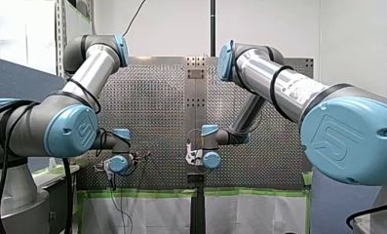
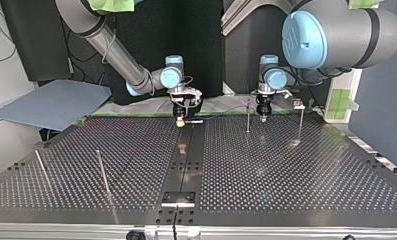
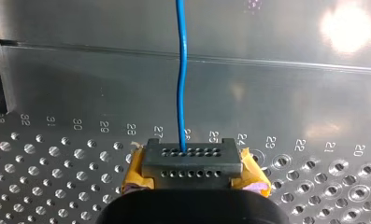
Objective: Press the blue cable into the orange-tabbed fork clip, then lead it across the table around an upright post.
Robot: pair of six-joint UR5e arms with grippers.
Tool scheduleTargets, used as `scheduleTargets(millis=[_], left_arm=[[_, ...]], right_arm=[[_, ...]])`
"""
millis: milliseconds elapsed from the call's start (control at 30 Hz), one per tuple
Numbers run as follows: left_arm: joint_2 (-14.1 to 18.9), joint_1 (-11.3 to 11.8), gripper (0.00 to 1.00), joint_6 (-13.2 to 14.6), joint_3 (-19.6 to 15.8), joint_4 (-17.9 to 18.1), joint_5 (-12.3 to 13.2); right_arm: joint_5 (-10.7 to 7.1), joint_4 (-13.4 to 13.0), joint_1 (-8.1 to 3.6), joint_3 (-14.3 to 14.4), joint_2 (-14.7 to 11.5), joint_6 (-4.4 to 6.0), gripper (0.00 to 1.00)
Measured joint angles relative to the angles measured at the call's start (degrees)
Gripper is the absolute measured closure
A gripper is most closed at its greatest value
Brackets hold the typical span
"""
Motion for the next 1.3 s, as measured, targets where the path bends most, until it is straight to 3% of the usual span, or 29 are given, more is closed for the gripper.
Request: scheduleTargets(millis=[33,67,100,200,433,600,933,1300], left_arm=[[0.0,0.1,0.36,0.3,0.0,-0.3,0.3],[0.0,0.1,0.14,0.4,0.0,-0.6,0.6],[0.0,0.2,0.0,0.6,0.0,-0.8,0.8],[0.0,0.4,0.0,1.1,0.0,-1.8,1.1],[0.1,1.0,0.0,4.1,-0.5,-5.2,-0.9],[0.2,1.5,0.0,5.6,-2.3,-6.8,0.4],[3.0,3.4,0.0,6.0,-7.4,-3.0,5.4],[3.4,3.8,0.0,7.4,-12.5,2.2,10.6]], right_arm=[[0.0,0.0,0.0,0.0,0.0,-0.02,1.0],[0.0,0.1,0.0,0.0,0.0,-0.04,1.0],[0.0,0.2,0.0,0.0,0.0,-0.04,1.0],[0.0,0.4,0.0,0.0,0.0,-0.01,1.0],[0.0,1.5,0.0,0.0,0.0,-0.1,1.0],[0.0,2.2,-0.01,0.0,0.1,-0.23,1.0],[0.0,2.5,0.08,0.0,0.1,-0.35,1.0],[0.0,2.5,0.11,0.0,0.1,-0.36,1.0]])
